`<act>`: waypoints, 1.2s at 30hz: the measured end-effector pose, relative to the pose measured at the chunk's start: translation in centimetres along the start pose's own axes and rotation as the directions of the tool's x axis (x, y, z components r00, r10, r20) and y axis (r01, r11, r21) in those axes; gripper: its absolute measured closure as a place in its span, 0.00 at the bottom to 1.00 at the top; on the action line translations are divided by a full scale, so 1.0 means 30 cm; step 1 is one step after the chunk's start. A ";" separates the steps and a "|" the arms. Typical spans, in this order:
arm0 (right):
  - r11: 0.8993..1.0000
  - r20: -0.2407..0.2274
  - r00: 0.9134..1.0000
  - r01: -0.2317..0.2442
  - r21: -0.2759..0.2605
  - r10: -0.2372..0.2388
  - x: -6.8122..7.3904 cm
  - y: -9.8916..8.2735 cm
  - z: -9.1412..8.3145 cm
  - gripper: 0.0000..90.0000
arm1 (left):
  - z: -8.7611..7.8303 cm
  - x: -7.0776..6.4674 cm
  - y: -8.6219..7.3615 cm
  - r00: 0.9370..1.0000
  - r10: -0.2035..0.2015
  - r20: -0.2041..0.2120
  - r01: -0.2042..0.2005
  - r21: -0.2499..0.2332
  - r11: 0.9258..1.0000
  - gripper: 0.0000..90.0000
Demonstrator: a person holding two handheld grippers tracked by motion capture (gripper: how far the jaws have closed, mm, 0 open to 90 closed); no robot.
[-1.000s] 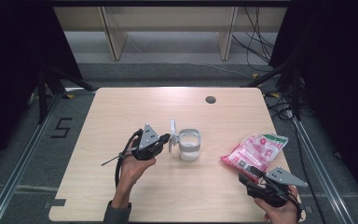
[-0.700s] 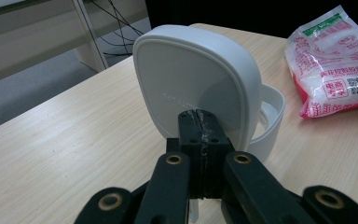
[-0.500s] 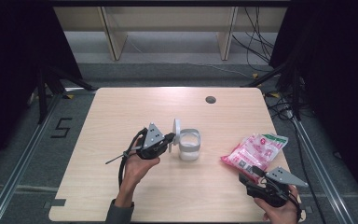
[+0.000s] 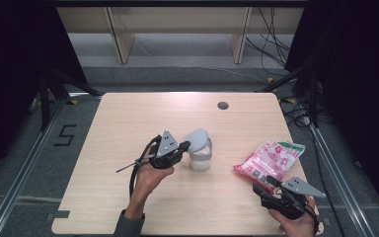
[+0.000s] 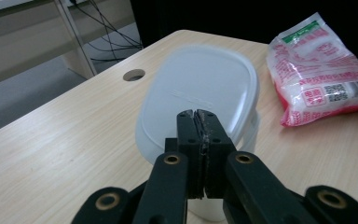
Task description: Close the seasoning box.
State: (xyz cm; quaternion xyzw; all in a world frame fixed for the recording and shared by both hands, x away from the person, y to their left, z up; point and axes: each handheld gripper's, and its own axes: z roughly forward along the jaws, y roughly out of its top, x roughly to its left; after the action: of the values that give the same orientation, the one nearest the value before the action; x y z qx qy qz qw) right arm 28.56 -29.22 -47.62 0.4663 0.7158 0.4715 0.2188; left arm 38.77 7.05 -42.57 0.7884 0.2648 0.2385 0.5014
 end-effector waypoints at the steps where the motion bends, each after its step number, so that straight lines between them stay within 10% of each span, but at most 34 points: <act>1: 1.000 0.004 1.000 0.001 -0.001 -0.001 0.000 0.000 -0.001 0.41 | 0.001 -0.003 0.000 1.000 -0.008 0.009 0.008 -0.009 1.000 0.96; 6: 1.000 -0.001 1.000 -0.009 -0.003 0.009 0.005 0.000 -0.004 0.41 | -0.021 -0.015 -0.002 0.995 -0.027 0.100 0.031 -0.034 0.999 0.78; 18: 1.000 -0.011 1.000 -0.022 0.011 0.022 0.011 -0.001 -0.004 0.41 | -0.033 -0.088 -0.060 0.990 -0.098 0.104 0.099 -0.009 0.995 0.33; 25: 1.000 -0.014 1.000 -0.005 0.004 0.006 0.010 -0.001 -0.002 0.41 | -0.040 -0.118 -0.104 0.985 -0.120 0.122 0.123 -0.010 0.992 0.28; 36: 1.000 -0.029 1.000 -0.009 0.005 0.009 0.001 0.002 -0.028 0.41 | -0.075 -0.164 -0.192 0.991 -0.127 0.031 0.127 0.008 0.992 0.27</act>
State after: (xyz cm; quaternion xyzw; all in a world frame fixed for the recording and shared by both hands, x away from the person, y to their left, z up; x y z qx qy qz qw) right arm 27.95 -29.57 -47.17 0.4632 0.7180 0.4773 0.2052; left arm 32.64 7.37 -47.52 0.7750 0.3074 0.1930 0.5173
